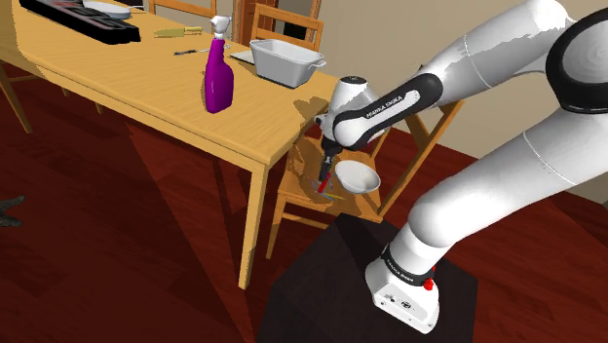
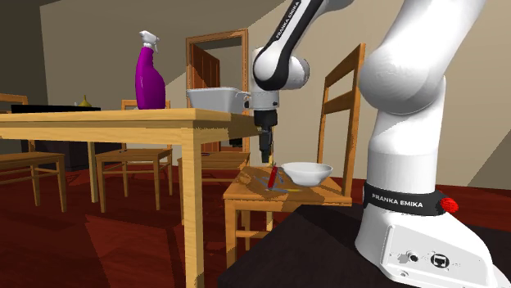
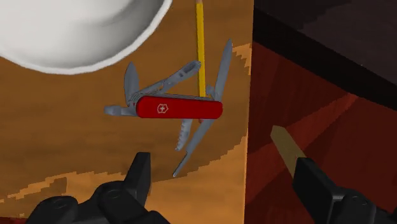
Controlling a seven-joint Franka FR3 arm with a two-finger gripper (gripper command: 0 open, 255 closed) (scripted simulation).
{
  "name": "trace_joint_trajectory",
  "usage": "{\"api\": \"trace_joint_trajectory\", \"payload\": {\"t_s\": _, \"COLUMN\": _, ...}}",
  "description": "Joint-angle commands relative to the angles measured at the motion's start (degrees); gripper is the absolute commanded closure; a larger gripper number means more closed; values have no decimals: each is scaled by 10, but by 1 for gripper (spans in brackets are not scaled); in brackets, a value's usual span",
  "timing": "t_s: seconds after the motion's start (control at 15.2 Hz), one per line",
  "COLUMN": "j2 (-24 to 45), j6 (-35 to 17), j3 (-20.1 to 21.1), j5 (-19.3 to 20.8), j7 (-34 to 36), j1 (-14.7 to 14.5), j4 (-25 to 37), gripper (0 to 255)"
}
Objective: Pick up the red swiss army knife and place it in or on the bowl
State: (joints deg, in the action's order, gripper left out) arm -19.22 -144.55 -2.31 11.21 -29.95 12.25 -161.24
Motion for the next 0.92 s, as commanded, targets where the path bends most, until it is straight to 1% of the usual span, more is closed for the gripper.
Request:
{"api": "trace_joint_trajectory", "payload": {"t_s": 0.0, "j2": 14, "j6": 28, "j3": -91, "j5": -44, "j7": -240, "j1": -31, "j4": 27, "gripper": 0}}
{"api": "trace_joint_trajectory", "payload": {"t_s": 0.07, "j2": 32, "j6": 53, "j3": -134, "j5": -68, "j7": -349, "j1": -46, "j4": 52, "gripper": 0}}
{"api": "trace_joint_trajectory", "payload": {"t_s": 0.2, "j2": 88, "j6": 115, "j3": -203, "j5": -119, "j7": -558, "j1": -73, "j4": 121, "gripper": 0}}
{"api": "trace_joint_trajectory", "payload": {"t_s": 0.26, "j2": 125, "j6": 150, "j3": -227, "j5": -144, "j7": -656, "j1": -82, "j4": 163, "gripper": 0}}
{"api": "trace_joint_trajectory", "payload": {"t_s": 0.33, "j2": 164, "j6": 185, "j3": -242, "j5": -167, "j7": -742, "j1": -86, "j4": 205, "gripper": 0}}
{"api": "trace_joint_trajectory", "payload": {"t_s": 0.46, "j2": 173, "j6": 168, "j3": -235, "j5": -174, "j7": -747, "j1": -80, "j4": 197, "gripper": 0}}
{"api": "trace_joint_trajectory", "payload": {"t_s": 0.86, "j2": 203, "j6": 122, "j3": -231, "j5": -197, "j7": -763, "j1": -83, "j4": 177, "gripper": 0}}
